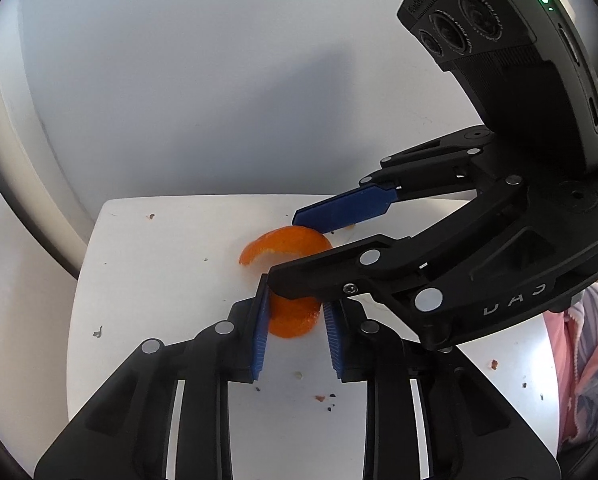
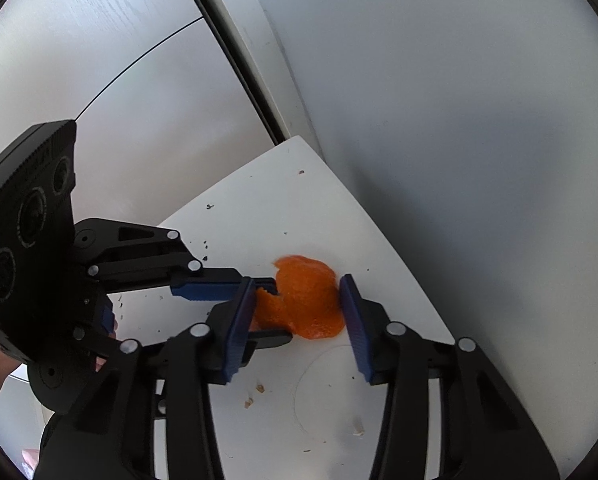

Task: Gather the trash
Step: 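Close the left gripper on the orange peel while the right gripper grasps the other peel piece, then carry the orange peel pieces in both grippers over the blue bin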

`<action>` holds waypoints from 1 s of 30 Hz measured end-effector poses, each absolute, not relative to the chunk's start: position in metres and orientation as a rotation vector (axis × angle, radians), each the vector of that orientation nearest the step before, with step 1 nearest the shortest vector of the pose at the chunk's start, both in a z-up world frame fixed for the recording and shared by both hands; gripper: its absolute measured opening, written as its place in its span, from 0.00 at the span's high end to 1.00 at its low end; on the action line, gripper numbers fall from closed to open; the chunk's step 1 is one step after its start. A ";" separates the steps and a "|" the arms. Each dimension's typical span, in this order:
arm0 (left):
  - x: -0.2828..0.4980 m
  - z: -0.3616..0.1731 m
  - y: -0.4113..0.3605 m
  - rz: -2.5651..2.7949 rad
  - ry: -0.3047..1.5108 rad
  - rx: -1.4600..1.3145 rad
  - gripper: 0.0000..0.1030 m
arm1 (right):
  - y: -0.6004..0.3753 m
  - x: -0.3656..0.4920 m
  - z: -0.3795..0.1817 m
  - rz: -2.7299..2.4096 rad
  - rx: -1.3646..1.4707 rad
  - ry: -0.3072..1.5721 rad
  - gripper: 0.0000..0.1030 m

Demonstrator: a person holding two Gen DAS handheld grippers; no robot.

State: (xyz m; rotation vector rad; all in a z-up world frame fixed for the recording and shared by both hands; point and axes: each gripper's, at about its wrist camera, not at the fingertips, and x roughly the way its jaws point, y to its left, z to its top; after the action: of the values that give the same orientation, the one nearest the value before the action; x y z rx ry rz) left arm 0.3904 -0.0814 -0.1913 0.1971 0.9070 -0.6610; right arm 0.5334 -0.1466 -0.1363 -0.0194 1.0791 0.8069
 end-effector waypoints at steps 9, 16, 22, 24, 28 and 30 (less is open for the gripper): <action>0.376 -0.186 -0.088 -0.656 0.900 0.191 0.86 | -0.146 0.523 -0.125 0.829 0.002 1.058 0.72; 0.348 -0.165 -0.089 -0.653 0.872 0.184 0.87 | -0.156 0.508 -0.107 0.851 0.074 1.041 0.72; 0.344 -0.136 -0.078 -0.633 0.834 0.186 0.87 | -0.165 0.488 -0.079 0.891 0.124 1.008 0.72; 0.337 -0.127 -0.077 -0.625 0.823 0.189 0.87 | -0.166 0.479 -0.068 0.907 0.132 0.994 0.72; 0.323 -0.098 -0.073 -0.604 0.806 0.197 0.87 | -0.163 0.462 -0.052 0.931 0.132 0.972 0.72; 0.313 -0.090 -0.068 -0.592 0.798 0.201 0.87 | -0.160 0.454 -0.045 0.944 0.127 0.962 0.72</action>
State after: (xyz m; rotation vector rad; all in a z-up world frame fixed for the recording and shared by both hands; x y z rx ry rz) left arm 0.3127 -0.0681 -0.0899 0.2014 0.7980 -0.5920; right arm 0.4536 -0.1597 -0.0448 0.1270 0.9621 0.9443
